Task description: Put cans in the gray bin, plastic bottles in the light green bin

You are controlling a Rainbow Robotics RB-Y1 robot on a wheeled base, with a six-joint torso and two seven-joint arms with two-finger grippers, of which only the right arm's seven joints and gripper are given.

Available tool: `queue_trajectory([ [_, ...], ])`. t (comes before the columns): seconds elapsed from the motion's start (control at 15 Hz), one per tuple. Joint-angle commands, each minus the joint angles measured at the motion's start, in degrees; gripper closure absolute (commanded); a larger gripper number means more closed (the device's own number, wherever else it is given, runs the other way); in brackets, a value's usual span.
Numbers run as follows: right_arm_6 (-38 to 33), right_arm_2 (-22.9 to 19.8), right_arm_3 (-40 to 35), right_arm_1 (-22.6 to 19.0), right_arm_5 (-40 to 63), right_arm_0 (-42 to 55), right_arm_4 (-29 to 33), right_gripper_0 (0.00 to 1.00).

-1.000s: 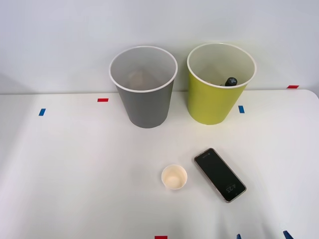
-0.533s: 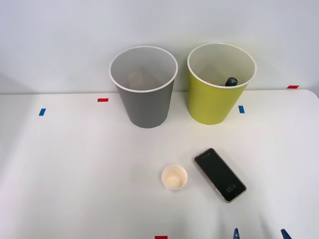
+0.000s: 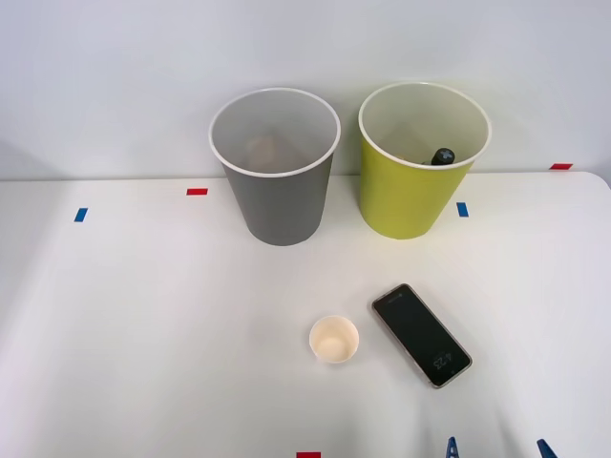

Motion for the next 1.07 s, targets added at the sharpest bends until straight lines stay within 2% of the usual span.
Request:
queue_trajectory([
  [0.07, 0.01, 0.01, 0.00, 0.00, 0.02, -0.01, -0.02, 0.00],
  [1.07, 0.01, 0.01, 0.00, 0.00, 0.02, -0.01, -0.02, 0.00],
])
